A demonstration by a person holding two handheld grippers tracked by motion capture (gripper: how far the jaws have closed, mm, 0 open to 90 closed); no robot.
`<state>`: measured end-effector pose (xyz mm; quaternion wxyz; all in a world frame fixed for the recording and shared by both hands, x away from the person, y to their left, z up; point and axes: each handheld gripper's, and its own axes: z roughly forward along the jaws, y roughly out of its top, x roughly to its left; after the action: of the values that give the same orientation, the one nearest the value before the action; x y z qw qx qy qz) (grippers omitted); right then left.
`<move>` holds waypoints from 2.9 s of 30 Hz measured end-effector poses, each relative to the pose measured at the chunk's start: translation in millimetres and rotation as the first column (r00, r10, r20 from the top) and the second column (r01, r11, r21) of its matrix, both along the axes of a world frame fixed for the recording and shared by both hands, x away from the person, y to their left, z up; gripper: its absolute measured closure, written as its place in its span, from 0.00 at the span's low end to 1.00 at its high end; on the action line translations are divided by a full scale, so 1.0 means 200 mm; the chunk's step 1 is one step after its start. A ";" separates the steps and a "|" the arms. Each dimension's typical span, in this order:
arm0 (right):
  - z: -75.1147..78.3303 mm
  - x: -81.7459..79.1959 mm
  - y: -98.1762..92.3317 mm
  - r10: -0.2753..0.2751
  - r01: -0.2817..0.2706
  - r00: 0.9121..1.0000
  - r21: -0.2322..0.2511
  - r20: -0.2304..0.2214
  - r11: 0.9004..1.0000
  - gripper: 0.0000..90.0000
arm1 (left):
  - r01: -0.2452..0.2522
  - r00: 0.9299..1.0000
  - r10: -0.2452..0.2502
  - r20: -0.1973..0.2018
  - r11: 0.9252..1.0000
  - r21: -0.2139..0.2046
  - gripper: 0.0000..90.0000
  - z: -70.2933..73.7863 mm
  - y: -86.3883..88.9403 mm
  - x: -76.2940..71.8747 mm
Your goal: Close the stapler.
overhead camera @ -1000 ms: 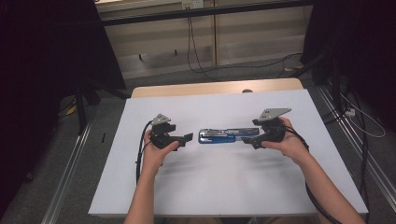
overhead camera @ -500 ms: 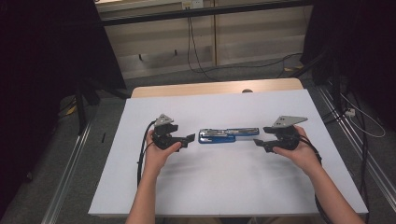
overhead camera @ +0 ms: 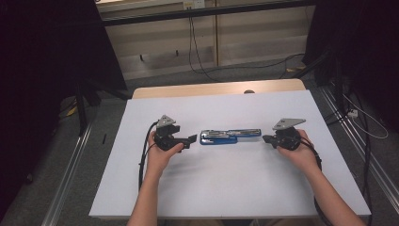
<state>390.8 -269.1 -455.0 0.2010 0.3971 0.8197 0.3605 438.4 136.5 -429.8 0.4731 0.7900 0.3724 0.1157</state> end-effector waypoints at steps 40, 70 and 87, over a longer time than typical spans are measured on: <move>-0.03 0.06 0.02 0.009 -0.009 1.000 0.017 -0.027 1.000 1.00 | 0.124 0.992 -0.126 0.012 0.988 0.088 1.00 -0.14 -0.21 0.00; 0.01 0.09 0.05 0.041 -0.041 0.999 0.188 0.008 0.981 1.00 | 0.141 0.990 -0.142 0.002 0.988 0.069 1.00 -0.15 -0.22 0.01; 0.02 0.01 0.08 0.061 -0.061 0.998 0.190 0.002 0.980 0.76 | 0.144 0.989 -0.145 -0.039 0.989 -0.030 0.91 -0.10 -0.17 -0.01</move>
<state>392.9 -253.3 -450.7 0.1497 0.3898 0.7938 0.4422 437.0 101.9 -450.1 0.4832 0.8106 0.3255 0.0596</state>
